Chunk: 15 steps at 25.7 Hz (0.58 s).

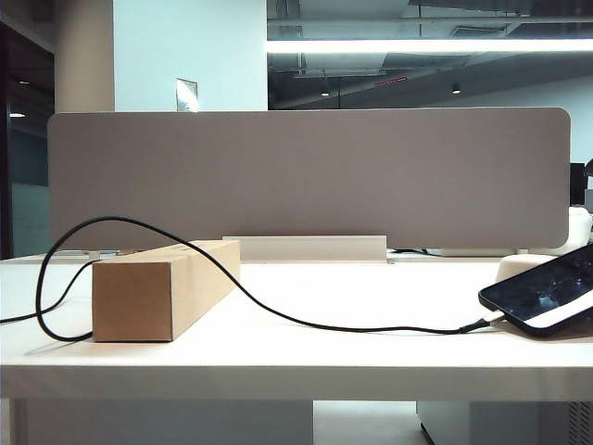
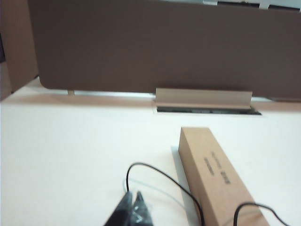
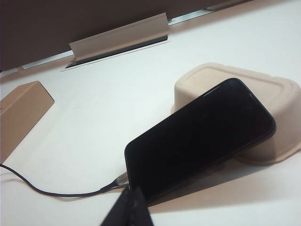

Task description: Pick up the charging cable and the phone, plug the charging cable into the charging port on the phone, and finally place them back on the table.

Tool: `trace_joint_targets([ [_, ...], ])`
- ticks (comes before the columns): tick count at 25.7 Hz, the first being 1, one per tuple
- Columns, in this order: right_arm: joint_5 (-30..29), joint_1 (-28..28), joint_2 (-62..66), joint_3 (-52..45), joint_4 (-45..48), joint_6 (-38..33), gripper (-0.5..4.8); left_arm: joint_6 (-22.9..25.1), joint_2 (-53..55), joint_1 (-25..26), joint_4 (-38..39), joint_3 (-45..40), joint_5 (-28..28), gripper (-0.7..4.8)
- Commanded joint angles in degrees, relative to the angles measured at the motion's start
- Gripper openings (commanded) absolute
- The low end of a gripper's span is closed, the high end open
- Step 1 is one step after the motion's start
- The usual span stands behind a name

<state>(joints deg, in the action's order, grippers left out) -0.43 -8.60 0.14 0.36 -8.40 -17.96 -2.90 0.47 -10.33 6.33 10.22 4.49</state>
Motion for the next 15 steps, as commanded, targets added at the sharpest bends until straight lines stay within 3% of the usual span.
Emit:
trace_joint_targets([
  [1,0.07,0.02,-0.09,-0.35,1.03,0.2,-0.02,-0.07,0.07,0.0,-0.94,-2.51,-3.39,-0.06],
  [15,0.07,0.02,-0.09,-0.35,0.94,0.22,-0.02,5.7,0.07,0.0,-3.96,-9.11,-4.44,-0.06],
])
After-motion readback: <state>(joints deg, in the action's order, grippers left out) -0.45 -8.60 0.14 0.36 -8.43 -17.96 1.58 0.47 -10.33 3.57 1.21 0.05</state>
